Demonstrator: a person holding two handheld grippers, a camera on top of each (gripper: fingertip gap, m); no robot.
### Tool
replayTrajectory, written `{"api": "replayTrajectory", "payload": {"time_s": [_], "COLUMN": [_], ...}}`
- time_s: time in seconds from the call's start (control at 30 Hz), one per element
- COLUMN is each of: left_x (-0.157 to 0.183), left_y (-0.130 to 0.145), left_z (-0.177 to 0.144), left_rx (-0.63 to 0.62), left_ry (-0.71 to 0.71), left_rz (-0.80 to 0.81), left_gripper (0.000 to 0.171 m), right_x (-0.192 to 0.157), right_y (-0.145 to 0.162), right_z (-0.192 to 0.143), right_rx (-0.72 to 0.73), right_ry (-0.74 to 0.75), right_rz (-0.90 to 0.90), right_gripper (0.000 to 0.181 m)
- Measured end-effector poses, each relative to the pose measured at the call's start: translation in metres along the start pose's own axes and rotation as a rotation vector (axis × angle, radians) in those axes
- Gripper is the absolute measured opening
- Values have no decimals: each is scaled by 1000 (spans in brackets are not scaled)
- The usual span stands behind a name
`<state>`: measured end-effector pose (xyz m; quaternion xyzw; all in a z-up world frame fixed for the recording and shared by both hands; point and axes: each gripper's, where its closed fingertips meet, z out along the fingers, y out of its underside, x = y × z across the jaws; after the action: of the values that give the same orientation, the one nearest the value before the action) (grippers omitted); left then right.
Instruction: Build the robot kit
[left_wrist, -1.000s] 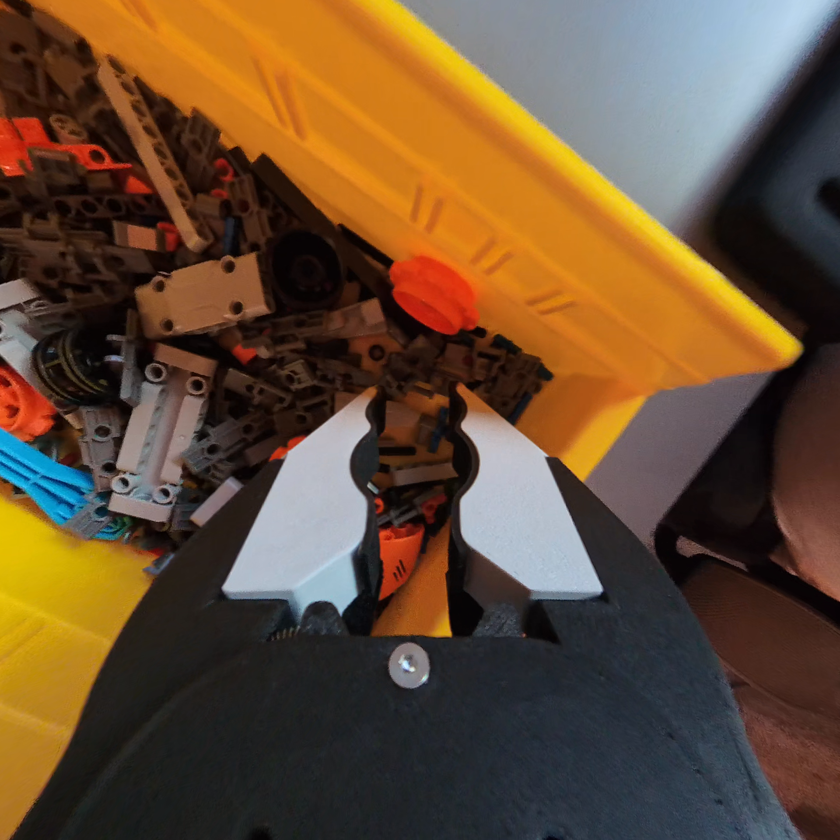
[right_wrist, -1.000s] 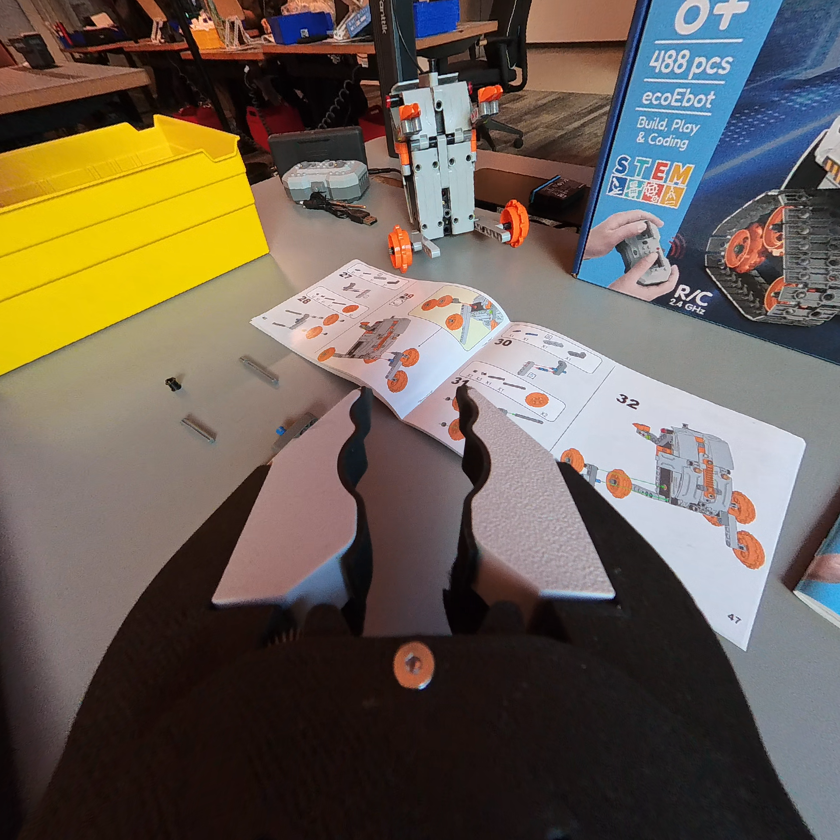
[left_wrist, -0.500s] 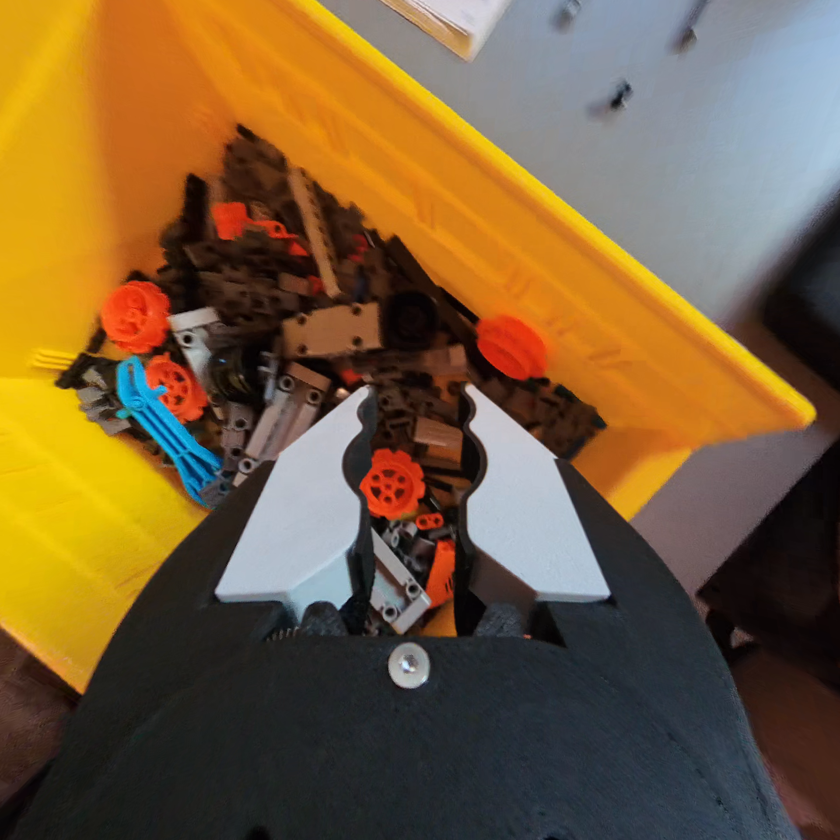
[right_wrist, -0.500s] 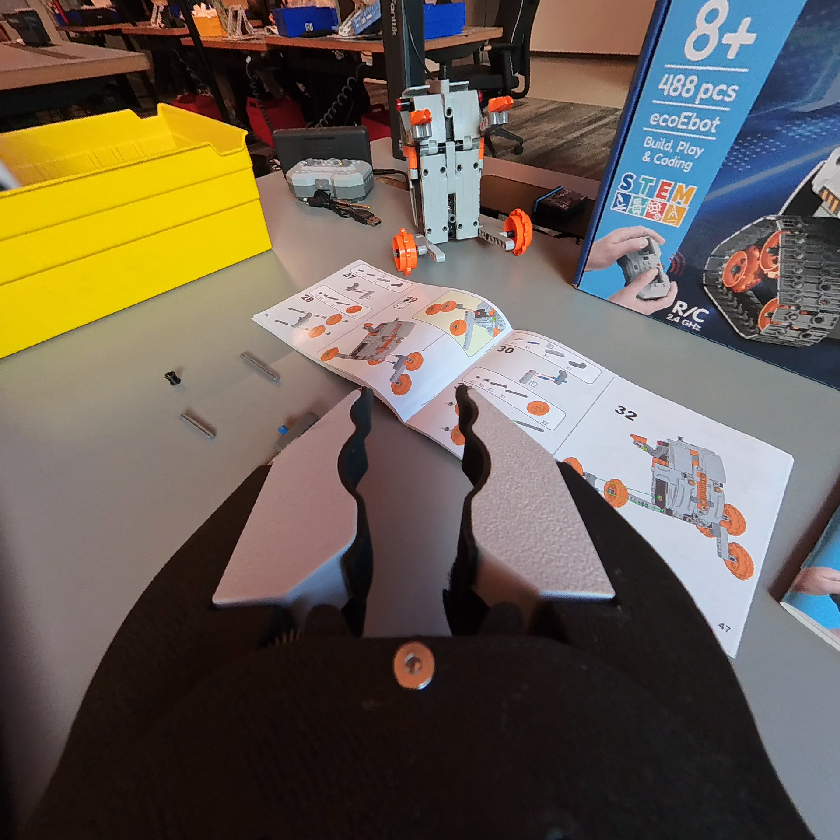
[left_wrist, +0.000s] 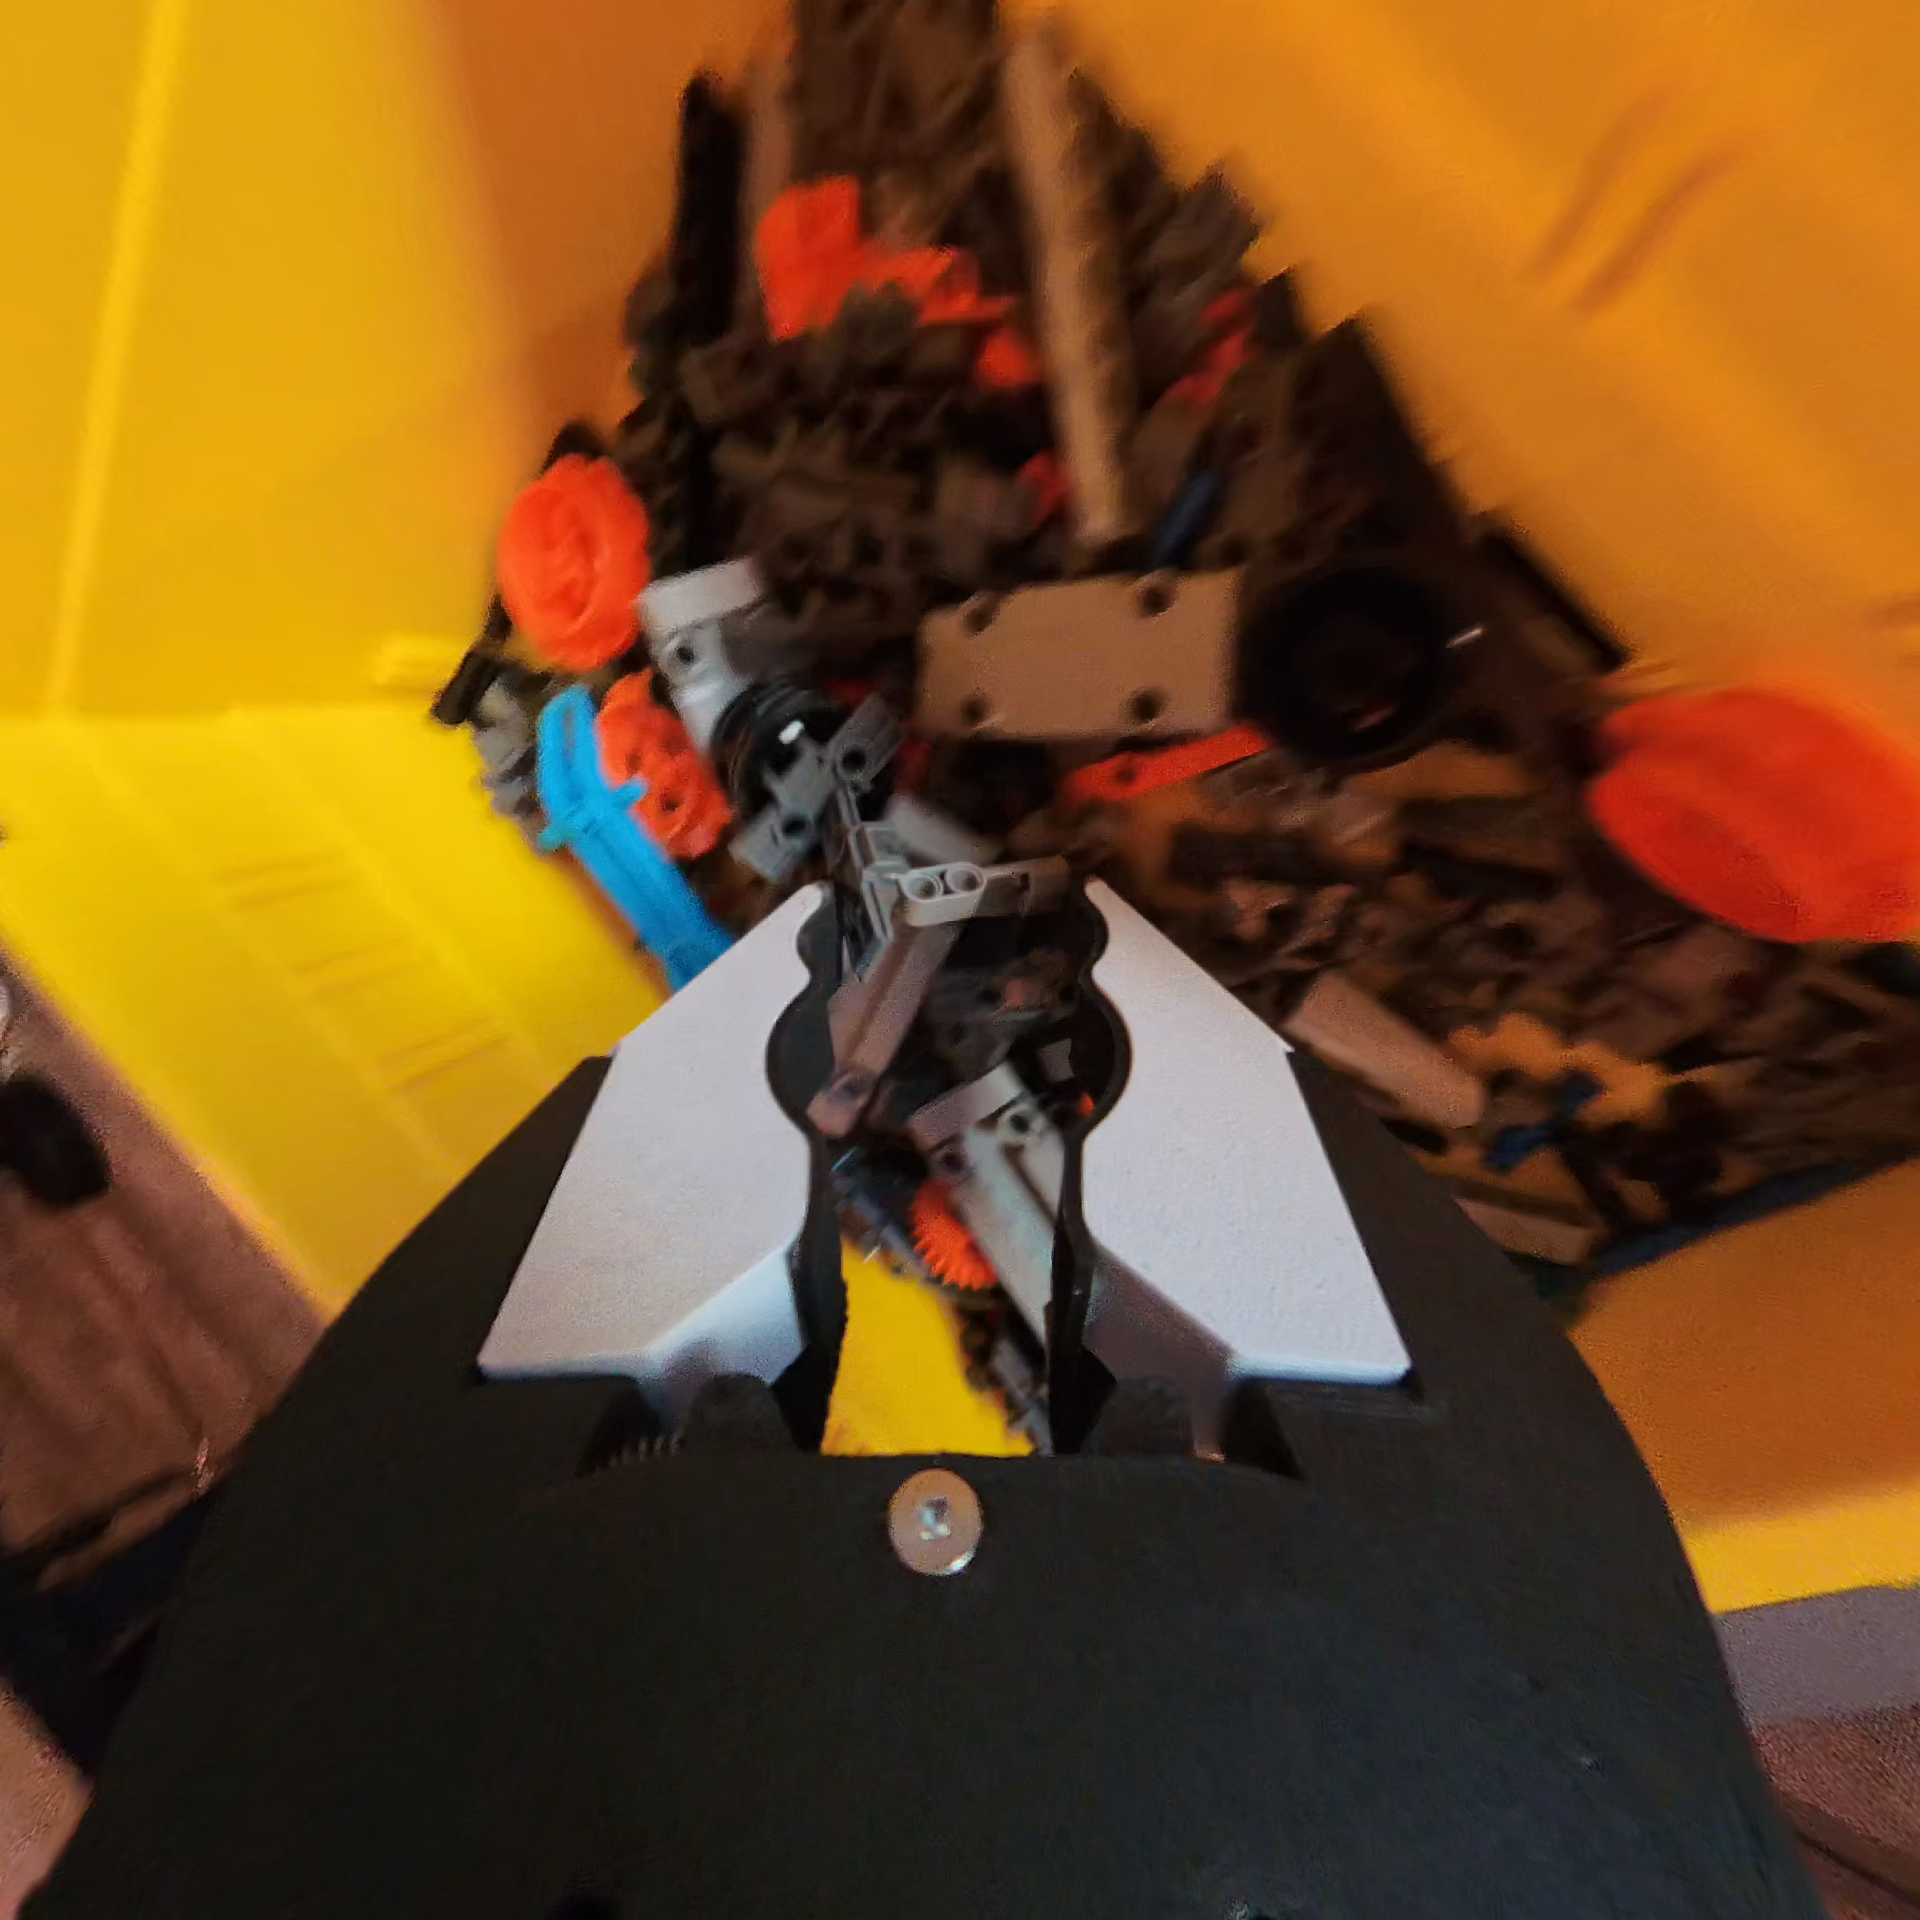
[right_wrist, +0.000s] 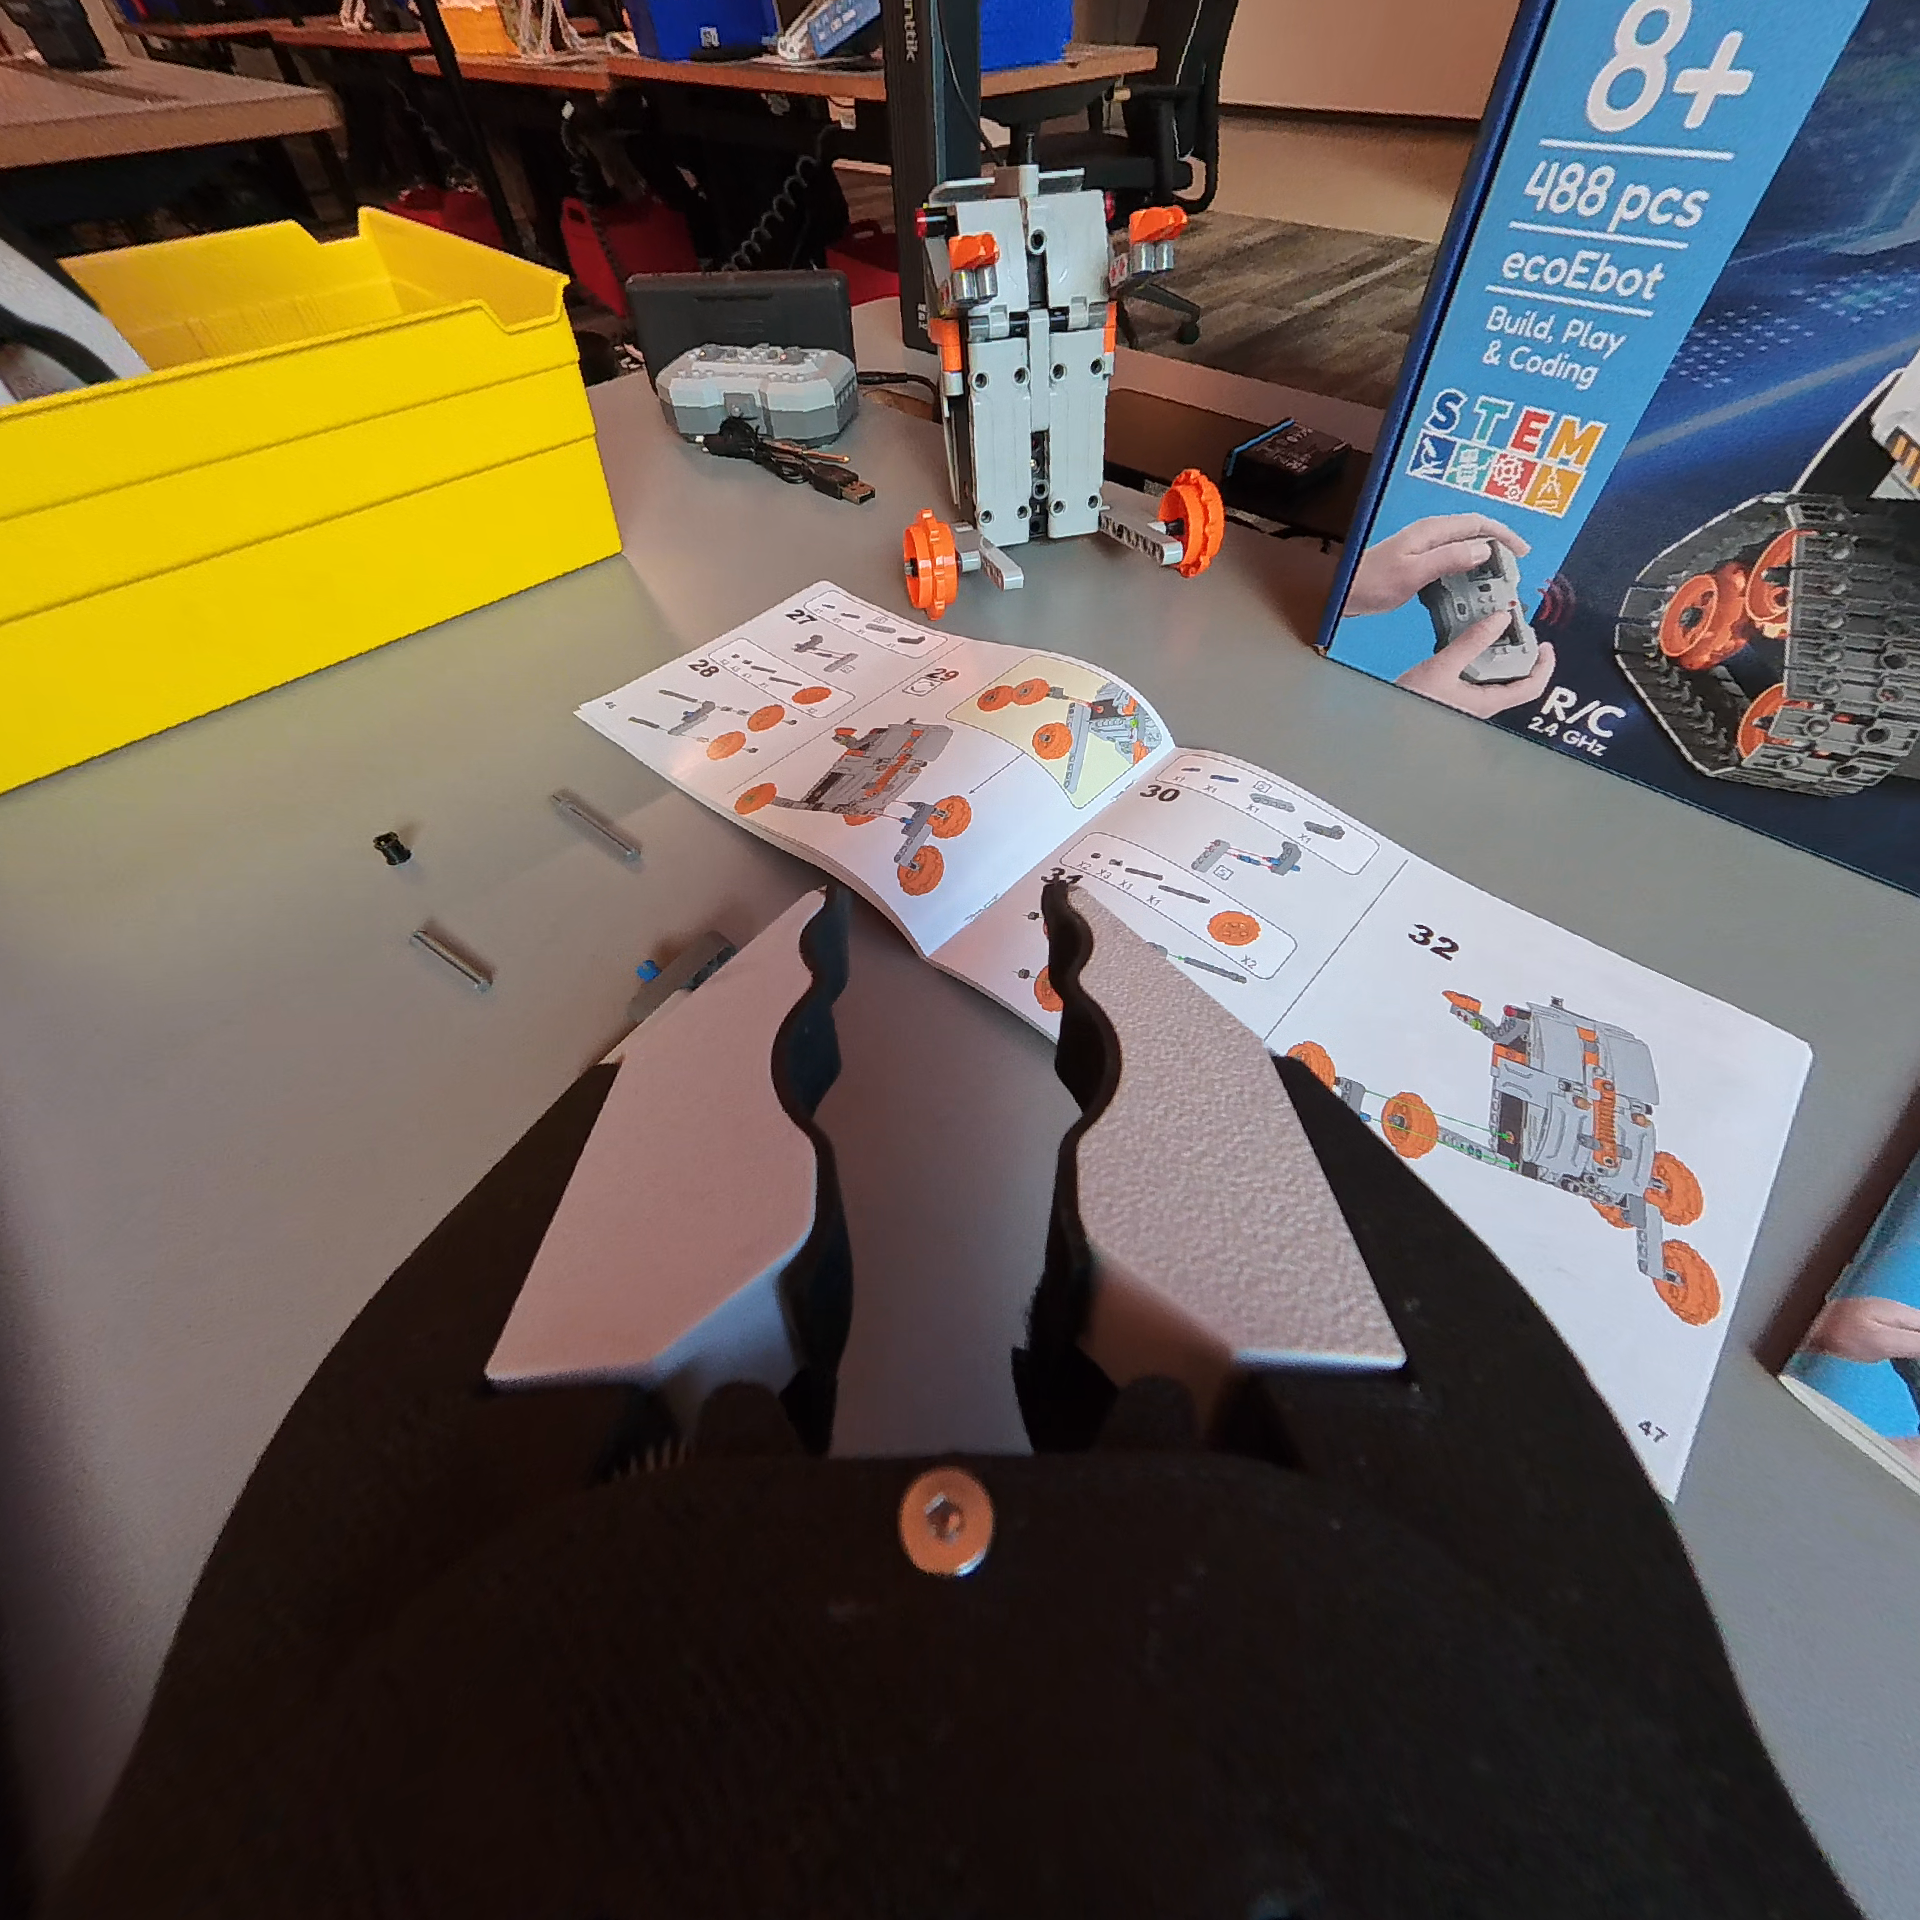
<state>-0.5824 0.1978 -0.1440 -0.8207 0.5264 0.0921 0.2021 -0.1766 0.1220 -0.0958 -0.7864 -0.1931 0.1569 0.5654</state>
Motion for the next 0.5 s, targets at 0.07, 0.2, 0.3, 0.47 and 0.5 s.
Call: {"api": "replayTrajectory", "payload": {"time_s": [0.07,0.2,0.3,0.47,0.5], "left_x": [-13,-11,6,23,18], "left_y": [11,20,12,1,-3], "left_z": [-3,-13,-21,-16,-17], "left_rx": [-20,3,76,111,132], "left_ry": [-31,41,124,197,180], "left_rz": [-59,-145,-150,-126,-137], "left_gripper": [32,35,36,44,43], "right_x": [-1,-2,-1,1,2], "right_y": [-1,0,0,2,2], "right_z": [0,1,1,1,1], "right_rx": [2,-2,-6,-9,-9], "right_ry": [-2,-4,-2,4,8], "right_rz": [-2,-6,-10,-4,-3], "right_gripper": [37,37,37,37,37]}}
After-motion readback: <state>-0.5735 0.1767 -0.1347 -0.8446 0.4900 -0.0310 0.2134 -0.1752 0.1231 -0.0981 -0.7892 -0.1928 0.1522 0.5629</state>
